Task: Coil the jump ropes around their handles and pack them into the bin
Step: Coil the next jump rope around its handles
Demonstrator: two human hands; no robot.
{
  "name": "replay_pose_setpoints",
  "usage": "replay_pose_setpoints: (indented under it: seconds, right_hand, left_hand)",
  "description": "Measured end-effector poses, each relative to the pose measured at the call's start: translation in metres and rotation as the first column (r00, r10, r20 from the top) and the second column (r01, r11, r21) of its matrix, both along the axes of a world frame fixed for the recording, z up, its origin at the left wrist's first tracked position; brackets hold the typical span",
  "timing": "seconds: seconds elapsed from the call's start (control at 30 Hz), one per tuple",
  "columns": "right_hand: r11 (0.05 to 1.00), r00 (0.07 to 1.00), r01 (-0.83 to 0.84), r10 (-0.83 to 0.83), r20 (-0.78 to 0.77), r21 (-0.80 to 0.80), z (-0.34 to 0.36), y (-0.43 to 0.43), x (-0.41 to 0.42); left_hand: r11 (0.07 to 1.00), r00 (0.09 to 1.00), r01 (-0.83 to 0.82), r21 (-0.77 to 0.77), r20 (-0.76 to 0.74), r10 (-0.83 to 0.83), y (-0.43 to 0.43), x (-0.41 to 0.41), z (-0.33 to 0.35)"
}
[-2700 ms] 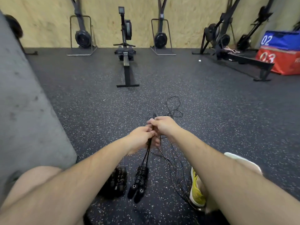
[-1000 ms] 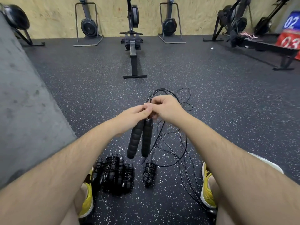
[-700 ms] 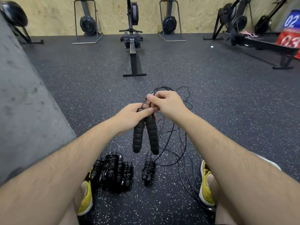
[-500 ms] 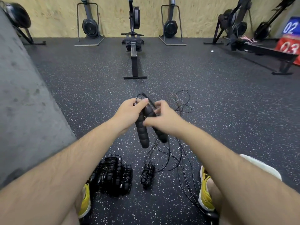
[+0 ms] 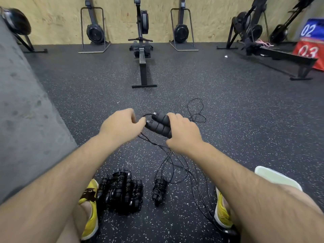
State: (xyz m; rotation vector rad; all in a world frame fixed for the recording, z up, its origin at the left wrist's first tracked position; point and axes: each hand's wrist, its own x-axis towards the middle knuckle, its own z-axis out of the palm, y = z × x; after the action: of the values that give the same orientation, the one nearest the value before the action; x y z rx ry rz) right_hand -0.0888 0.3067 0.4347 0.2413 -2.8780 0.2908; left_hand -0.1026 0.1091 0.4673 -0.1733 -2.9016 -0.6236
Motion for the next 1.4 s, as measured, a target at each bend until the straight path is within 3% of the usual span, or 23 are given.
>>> replay_pose_setpoints:
  seconds: [0.07, 0.13, 0.23, 0.3, 0.37, 0.43, 0.5, 0.57, 0.6, 0.63, 0.7, 0.77, 0.83, 0.9, 1.1, 1.23, 1.4]
  right_hand:
    - [0.999, 1.000, -0.029, 0.030, -0.005, 0.020, -0.003, 0.000, -0.001]
    - [0.996, 0.997, -0.072, 0.073, -0.030, 0.050, -0.007, -0.003, -0.001]
    - [0.977, 0.977, -0.207, 0.209, -0.044, 0.057, -0.007, -0.009, -0.001]
    - [0.958, 0.958, -0.286, 0.285, -0.028, -0.013, -0.004, -0.013, 0.002]
    - [0.961, 0.958, -0.270, 0.262, -0.116, -0.058, -0.007, -0.013, 0.000]
    - [0.952, 0.971, -0.165, 0.111, -0.212, -0.257, -0.013, -0.010, -0.002]
    - [0.780, 0.988, 0.013, -0.106, -0.111, -0.626, -0.018, -0.006, -0.005]
    - [0.564, 0.974, 0.207, -0.193, 0.116, -0.799, -0.023, -0.006, -0.008]
    - [0.529, 0.963, 0.268, -0.154, 0.220, -0.805, -0.027, -0.010, -0.007]
    - [0.553, 0.960, 0.263, -0.071, 0.270, -0.791, -0.031, -0.018, -0.003]
    - [0.594, 0.949, 0.119, 0.167, 0.267, -0.795, -0.037, -0.044, 0.006]
    - [0.573, 0.900, 0.036, 0.338, 0.276, -0.819, -0.042, -0.082, 0.014]
    - [0.549, 0.868, -0.003, 0.417, 0.270, -0.836, -0.046, -0.113, 0.015]
    - [0.587, 0.841, -0.045, 0.459, 0.287, -0.808, -0.039, -0.123, 0.013]
    - [0.572, 0.779, 0.015, 0.507, 0.368, -0.820, -0.018, -0.067, 0.004]
    - [0.721, 0.879, 0.027, 0.312, 0.359, -0.692, 0.004, -0.009, -0.006]
    - [0.554, 0.853, 0.222, 0.288, 0.435, -0.802, 0.020, 0.004, -0.007]
  left_hand:
    - [0.959, 0.950, 0.280, -0.042, -0.135, -0.283, -0.006, 0.000, -0.003]
    - [0.869, 0.866, 0.458, -0.185, -0.127, -0.483, -0.003, -0.001, -0.011]
    - [0.790, 0.840, 0.451, -0.414, -0.102, -0.533, 0.008, -0.006, -0.025]
    - [0.777, 0.857, 0.404, -0.483, -0.097, -0.506, 0.015, -0.007, -0.027]
    - [0.799, 0.872, 0.354, -0.485, -0.138, -0.470, 0.018, -0.008, -0.020]
    - [0.845, 0.899, 0.286, -0.453, -0.179, -0.400, 0.016, -0.008, -0.011]
    - [0.898, 0.922, 0.222, -0.379, -0.217, -0.320, 0.008, -0.010, -0.006]
    - [0.935, 0.932, 0.186, -0.302, -0.246, -0.265, -0.002, -0.011, -0.004]
    - [0.950, 0.934, 0.186, -0.252, -0.254, -0.250, -0.006, -0.011, -0.003]
    - [0.960, 0.933, 0.200, -0.197, -0.262, -0.248, -0.008, -0.009, -0.002]
    - [0.962, 0.920, 0.248, -0.116, -0.282, -0.271, -0.006, -0.004, 0.000]
    - [0.949, 0.899, 0.306, -0.073, -0.306, -0.313, 0.001, 0.001, 0.000]
    - [0.931, 0.875, 0.363, -0.037, -0.331, -0.354, 0.005, 0.005, 0.000]
    - [0.917, 0.863, 0.398, -0.015, -0.333, -0.380, 0.006, 0.007, 0.002]
    - [0.915, 0.872, 0.403, -0.032, -0.289, -0.395, -0.026, -0.002, 0.013]
    - [0.896, 0.871, 0.376, -0.235, -0.241, -0.429, -0.050, -0.010, 0.011]
    - [0.820, 0.816, 0.321, -0.473, -0.301, -0.493, -0.043, -0.014, -0.008]
